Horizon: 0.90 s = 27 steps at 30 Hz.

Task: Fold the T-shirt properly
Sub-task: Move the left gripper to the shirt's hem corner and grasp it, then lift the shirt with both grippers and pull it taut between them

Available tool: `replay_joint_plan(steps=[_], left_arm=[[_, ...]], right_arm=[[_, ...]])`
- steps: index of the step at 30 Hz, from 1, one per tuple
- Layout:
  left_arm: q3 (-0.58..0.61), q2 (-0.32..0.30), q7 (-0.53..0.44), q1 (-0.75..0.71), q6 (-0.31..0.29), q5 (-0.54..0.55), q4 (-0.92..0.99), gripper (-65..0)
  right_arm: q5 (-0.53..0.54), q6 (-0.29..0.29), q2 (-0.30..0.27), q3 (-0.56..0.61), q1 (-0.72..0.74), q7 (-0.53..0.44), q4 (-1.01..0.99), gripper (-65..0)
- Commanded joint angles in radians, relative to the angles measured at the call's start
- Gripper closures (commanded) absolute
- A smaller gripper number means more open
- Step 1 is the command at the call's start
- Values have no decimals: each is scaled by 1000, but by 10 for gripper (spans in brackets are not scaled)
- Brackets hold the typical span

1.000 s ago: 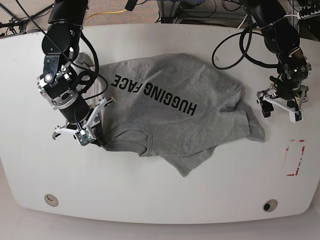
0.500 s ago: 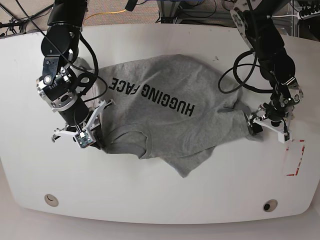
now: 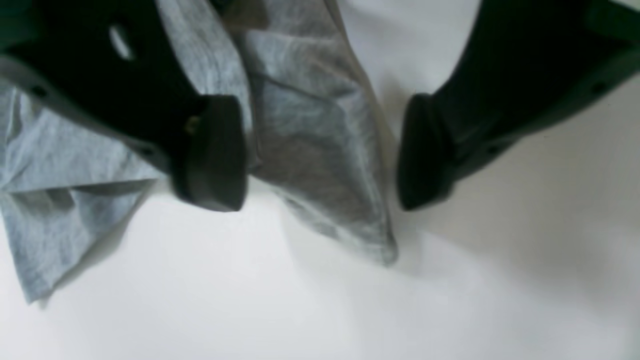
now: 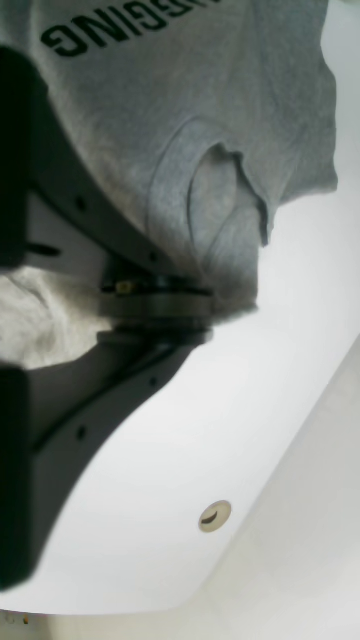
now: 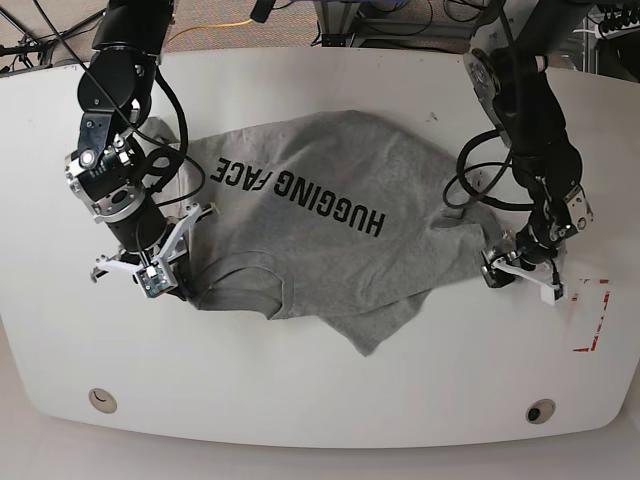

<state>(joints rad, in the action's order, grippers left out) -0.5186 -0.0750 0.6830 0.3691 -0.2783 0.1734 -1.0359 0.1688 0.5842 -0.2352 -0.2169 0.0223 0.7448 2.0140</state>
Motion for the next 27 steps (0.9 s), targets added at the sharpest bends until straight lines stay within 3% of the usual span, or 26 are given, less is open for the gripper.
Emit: replay_joint_plan(steps=[1,7,9,13,17,23,27], left_arm=[[-1,-10,-39,24,-3,7,-11,-361],[-15,-7,-41,23,-3,12,-11,-358],[-27,-6,-41,20,-3,12,-11,-328],[-28,-6,-41,17,-3,12,-10,-136],[-28,-6,-41,17,-3,12,7,0],[-31,-6,-39,15,-3,13,-27,0],[-31,-10,20,-20,-8,13,-143,0]], right_arm=[[13,-5,-11,-5,21,-29,17,0],[13,-7,-14,-6,15,-29,17,0],[13,-7,-14,-6,15,-29,17,0],[13,-7,-14,-6,14,-29,17,0],[11,-8,-14,-8,14,-29,17,0],[10,-10,-16,-16,24,-29,-16,0],[11,-10,-14,-74,58,-29,-26,0]])
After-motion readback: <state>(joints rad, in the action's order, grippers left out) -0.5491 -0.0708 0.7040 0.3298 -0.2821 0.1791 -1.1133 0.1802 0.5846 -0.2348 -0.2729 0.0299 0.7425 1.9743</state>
